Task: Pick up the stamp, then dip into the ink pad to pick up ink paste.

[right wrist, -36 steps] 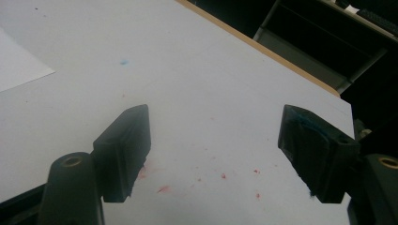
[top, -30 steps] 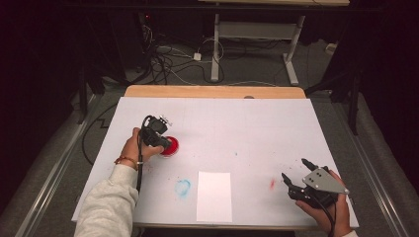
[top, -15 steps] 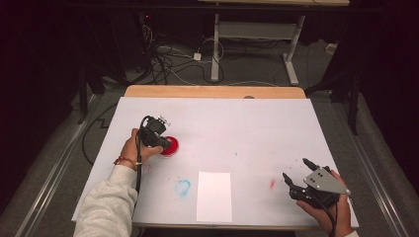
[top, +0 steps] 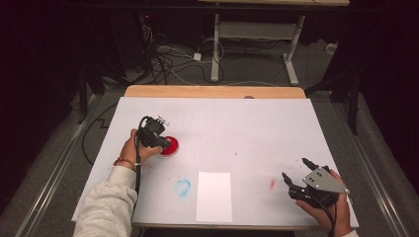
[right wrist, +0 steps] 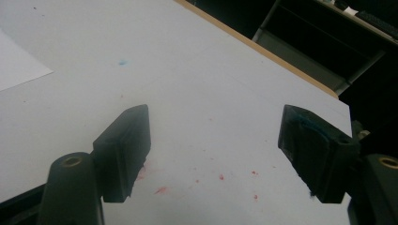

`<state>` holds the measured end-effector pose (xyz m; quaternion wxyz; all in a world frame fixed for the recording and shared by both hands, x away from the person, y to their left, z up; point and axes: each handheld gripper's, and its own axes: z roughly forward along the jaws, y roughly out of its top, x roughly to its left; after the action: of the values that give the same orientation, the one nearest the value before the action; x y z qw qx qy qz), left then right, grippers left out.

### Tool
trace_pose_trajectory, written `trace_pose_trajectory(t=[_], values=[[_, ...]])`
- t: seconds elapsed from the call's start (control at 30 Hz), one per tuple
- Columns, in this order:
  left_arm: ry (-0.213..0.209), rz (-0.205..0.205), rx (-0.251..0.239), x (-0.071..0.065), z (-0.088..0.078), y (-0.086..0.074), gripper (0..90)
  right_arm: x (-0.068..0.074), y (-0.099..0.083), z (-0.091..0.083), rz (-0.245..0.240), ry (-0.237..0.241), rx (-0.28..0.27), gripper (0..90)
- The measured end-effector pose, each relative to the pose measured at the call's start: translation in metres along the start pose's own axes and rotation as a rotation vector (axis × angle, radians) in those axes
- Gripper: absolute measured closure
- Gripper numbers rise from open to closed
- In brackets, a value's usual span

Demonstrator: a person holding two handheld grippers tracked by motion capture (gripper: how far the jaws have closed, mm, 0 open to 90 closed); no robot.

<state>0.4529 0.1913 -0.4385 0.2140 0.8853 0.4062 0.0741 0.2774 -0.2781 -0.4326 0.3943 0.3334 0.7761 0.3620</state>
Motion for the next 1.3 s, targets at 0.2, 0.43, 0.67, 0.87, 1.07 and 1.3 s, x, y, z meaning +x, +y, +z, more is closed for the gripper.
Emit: trace_pose_trajectory(t=[0.2, 0.43, 0.67, 0.87, 1.07, 1.3], values=[[-0.004, -0.007, -0.017, 0.003, -0.003, -0.002, 73.9, -0.001, 0.002, 0.005, 0.003, 0.005, 0.002, 26.0], [0.013, 0.012, -0.072, -0.002, -0.022, -0.006, 73.8, 0.0, 0.003, 0.007, 0.001, 0.007, 0.002, 26.1], [0.025, 0.055, -0.099, -0.016, -0.036, -0.004, 73.8, 0.001, 0.003, 0.005, -0.002, 0.009, -0.002, 26.0], [0.025, 0.074, -0.128, -0.022, -0.049, -0.003, 73.8, 0.002, 0.003, 0.007, -0.006, 0.015, -0.003, 26.7], [0.042, 0.085, -0.176, -0.027, -0.071, -0.004, 73.8, 0.004, 0.006, 0.005, -0.021, 0.015, -0.02, 26.6], [0.056, 0.09, -0.193, -0.028, -0.081, -0.005, 73.8, 0.006, 0.005, 0.004, -0.025, 0.017, -0.013, 26.4]])
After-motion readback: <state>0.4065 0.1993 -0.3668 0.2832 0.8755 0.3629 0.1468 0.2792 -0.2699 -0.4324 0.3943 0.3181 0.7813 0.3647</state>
